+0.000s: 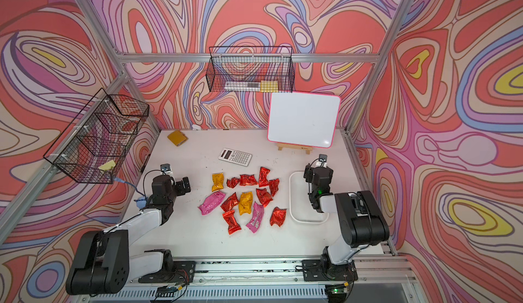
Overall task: Take the tea bags out of the storage box
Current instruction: Reset both arms
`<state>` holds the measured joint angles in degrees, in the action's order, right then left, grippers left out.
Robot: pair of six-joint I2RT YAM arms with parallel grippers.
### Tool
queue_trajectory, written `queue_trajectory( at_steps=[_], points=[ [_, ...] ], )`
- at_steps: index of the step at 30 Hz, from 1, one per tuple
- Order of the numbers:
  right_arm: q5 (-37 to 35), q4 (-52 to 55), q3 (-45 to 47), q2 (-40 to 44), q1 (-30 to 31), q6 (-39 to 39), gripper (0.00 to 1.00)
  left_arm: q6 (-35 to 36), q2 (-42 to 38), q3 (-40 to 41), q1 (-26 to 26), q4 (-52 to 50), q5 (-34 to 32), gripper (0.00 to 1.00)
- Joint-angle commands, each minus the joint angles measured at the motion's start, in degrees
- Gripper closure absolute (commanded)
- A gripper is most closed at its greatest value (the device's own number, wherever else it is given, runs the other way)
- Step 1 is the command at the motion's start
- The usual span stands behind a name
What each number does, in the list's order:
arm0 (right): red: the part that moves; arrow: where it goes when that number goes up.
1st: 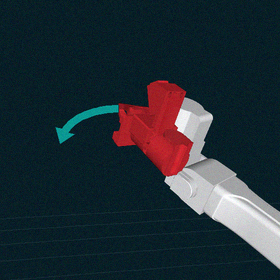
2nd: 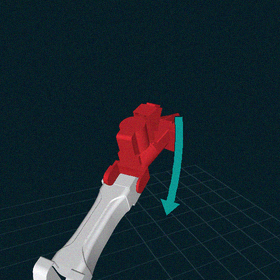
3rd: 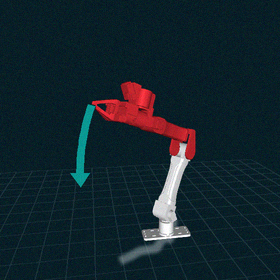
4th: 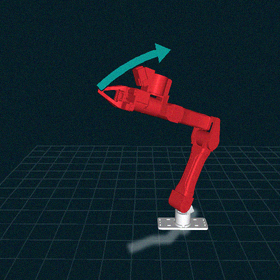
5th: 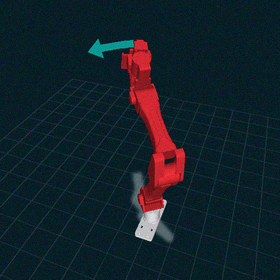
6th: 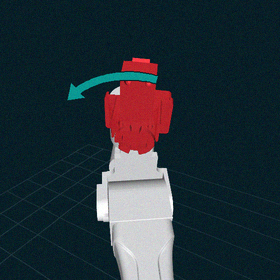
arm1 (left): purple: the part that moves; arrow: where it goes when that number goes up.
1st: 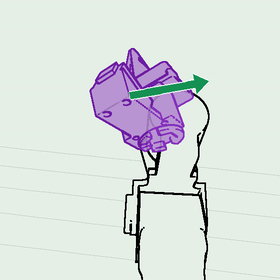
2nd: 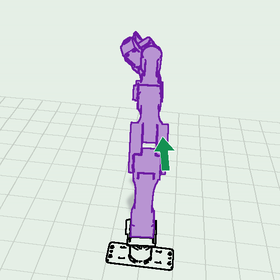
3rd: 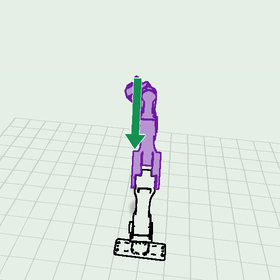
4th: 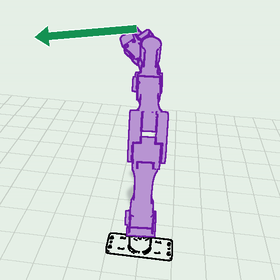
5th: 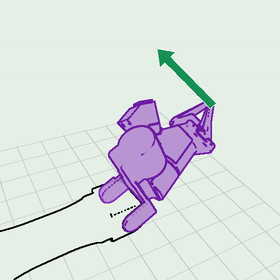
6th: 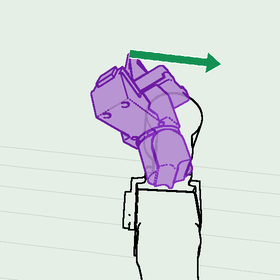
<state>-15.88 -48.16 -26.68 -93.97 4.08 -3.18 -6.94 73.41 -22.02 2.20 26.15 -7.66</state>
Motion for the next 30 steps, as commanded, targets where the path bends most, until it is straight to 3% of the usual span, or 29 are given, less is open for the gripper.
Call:
queue_trajectory(
  at_steps=[1,2,8,10,13,14,16,20,30],
  points=[
    [2.5,-12.2,2.0,-4.0,-0.5,2.6,0.19,2.3,3.1,0.2,0.3,11.2,4.7,0.01],
    [3.7,-7.9,1.1,-3.1,-0.8,2.2,0.19,2.5,4.4,-0.3,0.4,12.6,5.6,0.01],
    [6.2,-6.8,0.4,-3.1,-3.4,-0.3,0.16,4.3,15.1,1.5,0.3,27.4,12.1,0.00],
    [6.1,-7.1,0.4,-3.3,-3.4,-0.2,0.15,4.0,13.5,1.0,0.3,23.5,11.2,0.00],
    [6.0,-7.0,0.3,-3.3,-3.4,-0.2,0.11,3.4,14.3,1.2,0.2,25.2,9.7,0.01],
    [6.0,-6.9,0.3,-3.3,-3.4,-0.3,0.02,3.6,13.7,0.9,0.0,23.6,9.5,0.01],
    [6.1,-6.9,0.3,-3.3,-3.4,-0.3,0.02,5.7,15.0,0.2,-0.4,24.6,13.1,0.01],
    [5.9,-6.9,0.3,-3.3,-3.5,-0.2,0.02,6.5,14.7,0.3,-2.2,24.2,8.8,0.01],
    [5.4,-7.0,0.3,-3.2,-3.4,0.0,0.02,6.2,14.1,0.7,-1.4,24.1,11.5,0.00]
  ],
)
